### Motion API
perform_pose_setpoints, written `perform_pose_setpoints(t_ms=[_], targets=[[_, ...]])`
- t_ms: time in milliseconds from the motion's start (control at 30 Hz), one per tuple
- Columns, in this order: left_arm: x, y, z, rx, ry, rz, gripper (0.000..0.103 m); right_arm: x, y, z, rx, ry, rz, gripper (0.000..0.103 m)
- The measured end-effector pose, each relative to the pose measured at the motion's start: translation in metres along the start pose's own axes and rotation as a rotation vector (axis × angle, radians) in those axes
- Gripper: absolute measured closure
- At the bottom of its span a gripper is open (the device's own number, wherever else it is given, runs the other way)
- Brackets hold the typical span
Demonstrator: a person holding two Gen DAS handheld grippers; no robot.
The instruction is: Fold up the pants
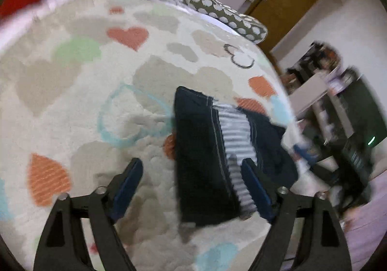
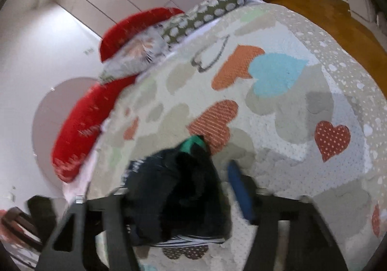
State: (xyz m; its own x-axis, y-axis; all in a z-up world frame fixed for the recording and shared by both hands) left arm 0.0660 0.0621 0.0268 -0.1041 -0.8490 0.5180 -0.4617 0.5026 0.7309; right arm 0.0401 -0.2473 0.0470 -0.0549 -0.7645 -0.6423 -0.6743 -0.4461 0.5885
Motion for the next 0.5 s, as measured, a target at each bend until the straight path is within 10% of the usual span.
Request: perform_pose_setpoints(t_ms=[300, 400, 500], targets=[[0.002, -0.057, -0.016, -0.127, 0.042, 0.165, 0.003, 0.002, -0.068, 0.017, -0.151, -0.019, -0.029, 0.026], [0.022, -0.062, -0.013, -0.190, 0.012, 0.224, 0.041, -0.002, -0.077, 0.016, -0.175, -0.025, -0.070, 0.063], [0.030, -0.059, -0.020, -0.172, -0.020, 0.202, 0.051, -0.006, -0.076, 0.013, -0.184, -0.051, -0.111, 0.070]])
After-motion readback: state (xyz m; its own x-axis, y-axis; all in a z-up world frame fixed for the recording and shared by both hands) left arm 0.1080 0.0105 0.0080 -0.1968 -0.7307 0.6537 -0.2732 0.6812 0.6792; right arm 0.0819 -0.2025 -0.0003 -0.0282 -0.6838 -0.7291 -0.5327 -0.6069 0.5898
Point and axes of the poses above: each gripper's, at about its wrist camera, not at the fingertips, and y roughly against the way its jaws point, x to its right, z to its underside, the point moved 2 cm from there along -y, roughly the way its jaws point
